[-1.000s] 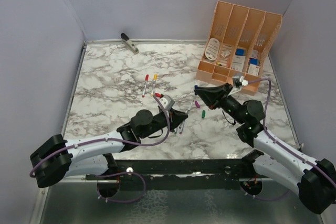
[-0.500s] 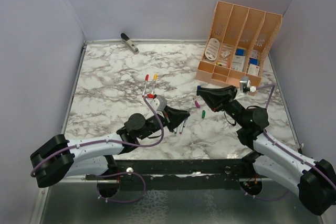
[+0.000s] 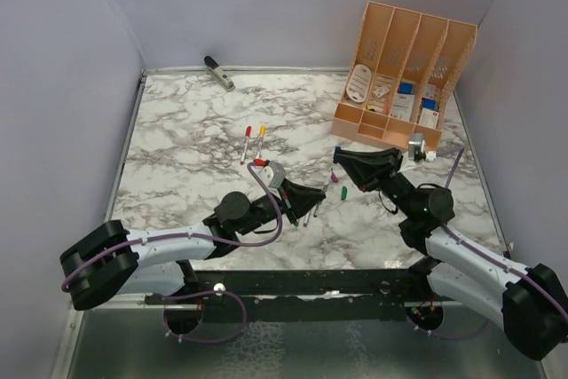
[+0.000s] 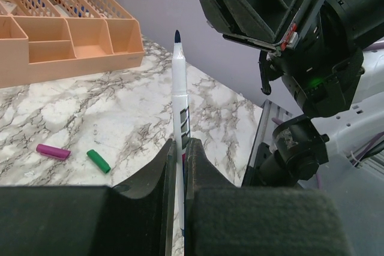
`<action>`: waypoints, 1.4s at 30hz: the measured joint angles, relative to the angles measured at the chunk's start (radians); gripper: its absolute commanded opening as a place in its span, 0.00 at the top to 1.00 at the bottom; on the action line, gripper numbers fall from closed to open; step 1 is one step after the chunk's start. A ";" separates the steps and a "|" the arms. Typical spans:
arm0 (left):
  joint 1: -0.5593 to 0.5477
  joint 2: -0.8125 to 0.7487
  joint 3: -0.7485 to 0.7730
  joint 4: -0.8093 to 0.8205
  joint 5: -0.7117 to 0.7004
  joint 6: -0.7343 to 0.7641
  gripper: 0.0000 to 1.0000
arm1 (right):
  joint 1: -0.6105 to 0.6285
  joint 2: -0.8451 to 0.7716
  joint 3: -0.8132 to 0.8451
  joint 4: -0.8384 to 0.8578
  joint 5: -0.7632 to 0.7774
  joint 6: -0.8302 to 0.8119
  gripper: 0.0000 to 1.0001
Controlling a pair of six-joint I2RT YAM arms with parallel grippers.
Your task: Insert the pens into the pen caps
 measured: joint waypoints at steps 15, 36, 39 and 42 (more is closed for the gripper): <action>0.000 0.019 0.013 0.043 0.029 -0.006 1.00 | 0.000 0.000 -0.017 0.027 0.000 0.002 0.99; 0.000 0.046 0.023 0.088 0.040 -0.003 1.00 | 0.000 -0.012 -0.023 0.026 0.000 0.002 0.99; 0.000 0.045 0.023 0.088 0.040 -0.002 1.00 | 0.000 -0.014 -0.023 0.026 0.001 0.002 0.99; 0.000 0.045 0.023 0.088 0.040 -0.002 1.00 | 0.000 -0.018 -0.023 0.026 0.001 0.002 0.99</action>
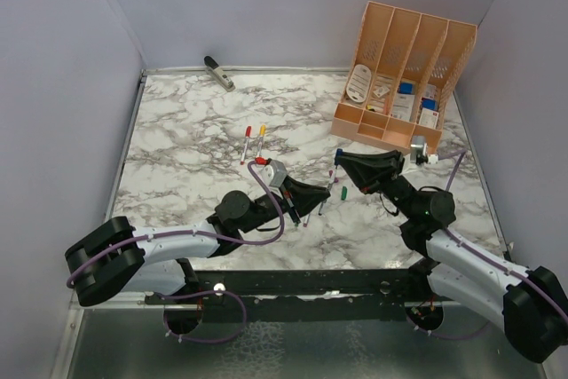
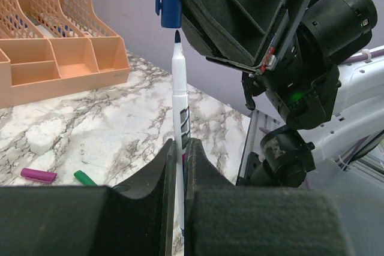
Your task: Insert the pens into the pen caps
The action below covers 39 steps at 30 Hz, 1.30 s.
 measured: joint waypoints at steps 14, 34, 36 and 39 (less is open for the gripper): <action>0.000 -0.010 -0.003 0.001 -0.004 0.001 1.00 | 0.000 -0.023 -0.003 -0.001 0.000 0.001 0.99; 0.000 -0.009 -0.003 -0.002 -0.015 0.012 1.00 | 0.000 0.024 -0.038 0.065 0.000 0.070 0.99; 0.000 -0.009 -0.003 -0.002 -0.016 0.013 1.00 | 0.000 0.038 -0.039 0.084 -0.001 0.084 0.99; 0.000 -0.005 -0.003 -0.002 -0.019 0.016 1.00 | 0.000 0.057 -0.042 0.109 -0.004 0.100 0.99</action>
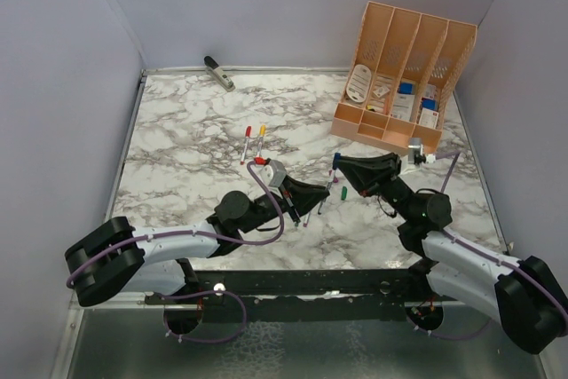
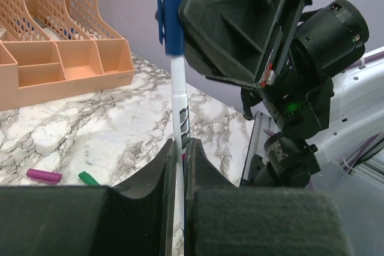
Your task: Insert the pens into the pen caps
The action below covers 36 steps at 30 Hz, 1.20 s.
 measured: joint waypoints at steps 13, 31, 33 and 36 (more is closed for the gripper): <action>0.000 0.005 0.000 0.024 -0.034 0.021 1.00 | 0.019 0.027 -0.004 -0.004 -0.045 0.018 0.99; -0.002 -0.013 0.000 0.005 -0.053 0.090 1.00 | 0.064 0.048 0.010 -0.018 -0.049 -0.026 0.99; -0.004 -0.018 0.000 0.005 -0.056 0.101 1.00 | 0.072 0.048 0.015 -0.021 -0.046 -0.036 0.99; -0.005 -0.031 0.000 0.000 -0.058 0.116 1.00 | 0.088 0.046 0.019 -0.024 -0.029 -0.059 0.99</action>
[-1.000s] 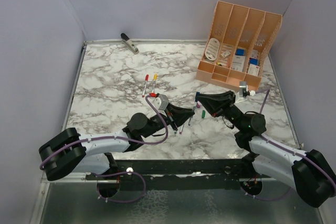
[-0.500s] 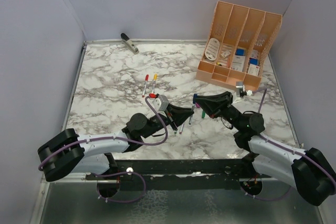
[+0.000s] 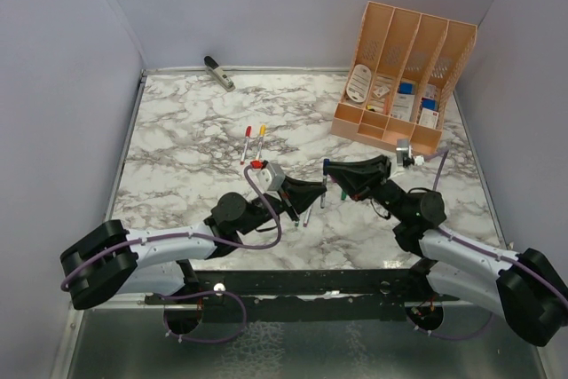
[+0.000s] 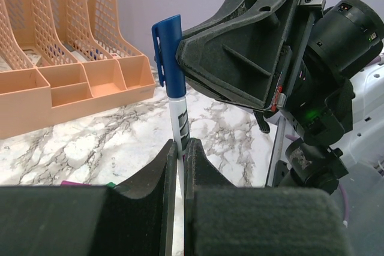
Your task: Insert the pens into the pen caps
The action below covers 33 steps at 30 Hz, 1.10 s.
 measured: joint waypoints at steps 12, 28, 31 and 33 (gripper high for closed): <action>-0.002 -0.055 -0.017 -0.006 -0.010 0.045 1.00 | 0.022 -0.027 0.000 -0.025 0.042 -0.027 0.99; -0.002 -0.055 -0.017 -0.006 -0.011 0.018 1.00 | 0.030 -0.047 0.000 -0.057 0.074 -0.033 0.99; -0.002 -0.054 -0.017 -0.006 -0.011 0.009 1.00 | 0.032 -0.046 0.002 -0.061 0.079 -0.031 0.99; -0.001 -0.051 -0.017 -0.002 -0.011 0.007 1.00 | 0.033 -0.041 0.006 -0.063 0.079 -0.029 0.99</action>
